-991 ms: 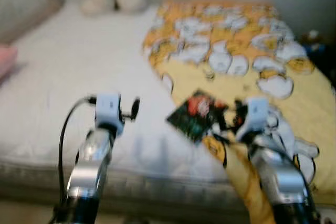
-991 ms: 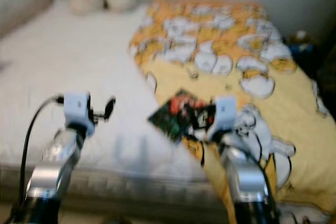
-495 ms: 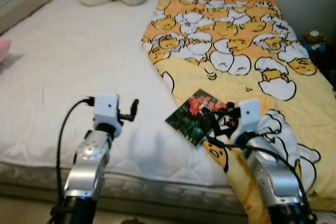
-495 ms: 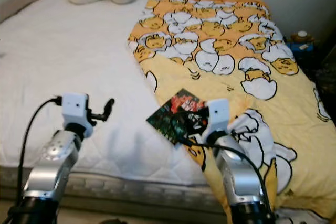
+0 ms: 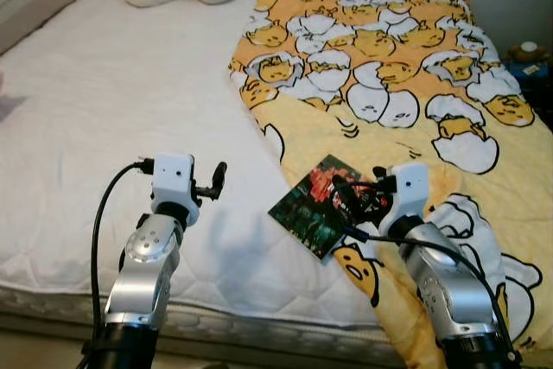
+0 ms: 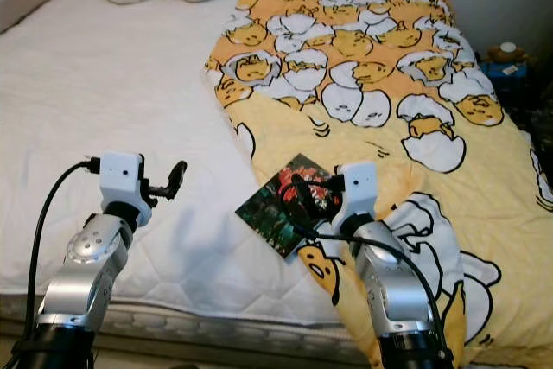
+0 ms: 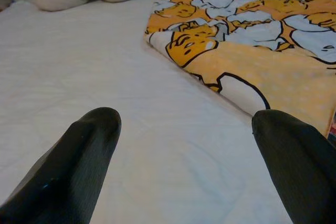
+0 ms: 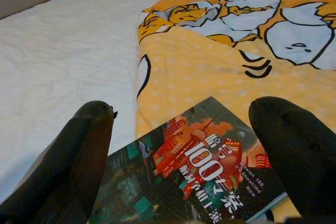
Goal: Clean up the room
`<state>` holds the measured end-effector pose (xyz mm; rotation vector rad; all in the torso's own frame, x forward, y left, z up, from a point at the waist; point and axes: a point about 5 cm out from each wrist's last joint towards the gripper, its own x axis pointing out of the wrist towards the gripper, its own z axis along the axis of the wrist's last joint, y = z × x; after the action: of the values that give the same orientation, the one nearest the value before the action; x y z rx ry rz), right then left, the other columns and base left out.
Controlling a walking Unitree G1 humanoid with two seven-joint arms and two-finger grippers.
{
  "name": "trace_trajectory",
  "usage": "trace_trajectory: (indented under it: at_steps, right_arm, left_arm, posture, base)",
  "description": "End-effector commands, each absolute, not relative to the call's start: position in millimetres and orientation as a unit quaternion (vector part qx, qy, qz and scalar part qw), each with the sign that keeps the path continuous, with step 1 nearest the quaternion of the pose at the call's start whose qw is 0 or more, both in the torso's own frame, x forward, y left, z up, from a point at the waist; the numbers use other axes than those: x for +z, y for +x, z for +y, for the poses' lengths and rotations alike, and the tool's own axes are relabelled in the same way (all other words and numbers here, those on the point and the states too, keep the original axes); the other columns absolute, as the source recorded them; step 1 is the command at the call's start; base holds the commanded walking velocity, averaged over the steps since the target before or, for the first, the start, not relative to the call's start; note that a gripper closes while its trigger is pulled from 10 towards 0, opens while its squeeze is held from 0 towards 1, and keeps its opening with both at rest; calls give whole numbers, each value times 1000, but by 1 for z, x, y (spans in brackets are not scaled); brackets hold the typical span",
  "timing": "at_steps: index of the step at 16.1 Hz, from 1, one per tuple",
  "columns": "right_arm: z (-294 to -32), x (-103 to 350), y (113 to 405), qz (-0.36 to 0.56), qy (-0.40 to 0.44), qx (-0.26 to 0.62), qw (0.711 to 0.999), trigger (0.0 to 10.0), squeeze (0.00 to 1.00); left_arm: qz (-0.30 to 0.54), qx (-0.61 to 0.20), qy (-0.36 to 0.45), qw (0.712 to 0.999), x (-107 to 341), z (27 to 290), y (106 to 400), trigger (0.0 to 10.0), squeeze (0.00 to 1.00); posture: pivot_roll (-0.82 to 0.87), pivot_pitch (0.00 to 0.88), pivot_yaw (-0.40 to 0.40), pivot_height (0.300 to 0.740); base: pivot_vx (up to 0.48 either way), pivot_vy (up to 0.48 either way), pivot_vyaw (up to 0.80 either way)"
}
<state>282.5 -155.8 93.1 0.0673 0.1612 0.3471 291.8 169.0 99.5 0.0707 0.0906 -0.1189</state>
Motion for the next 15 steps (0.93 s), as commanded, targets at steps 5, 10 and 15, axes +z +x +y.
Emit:
trace_trajectory:
  at_steps: [5, 10, 15]
  right_arm:
    - [-156, 91, 283, 80, 41, 171, 981, 10000, 0]
    - [-158, 81, 279, 100, 38, 147, 983, 10000, 0]
    - [-160, 81, 279, 106, 43, 156, 981, 10000, 0]
  left_arm:
    - [37, -65, 44, 996, 101, 173, 289, 10000, 0]
    - [36, -63, 32, 997, 102, 171, 288, 10000, 0]
    - [36, -68, 42, 996, 102, 172, 288, 10000, 0]
  posture:
    - [-36, 0, 32, 740]
    - [-26, 0, 27, 740]
    - [-27, 0, 32, 740]
  base:
    - [0, 0, 0]
    - [237, 0, 480]
    - [341, 0, -295]
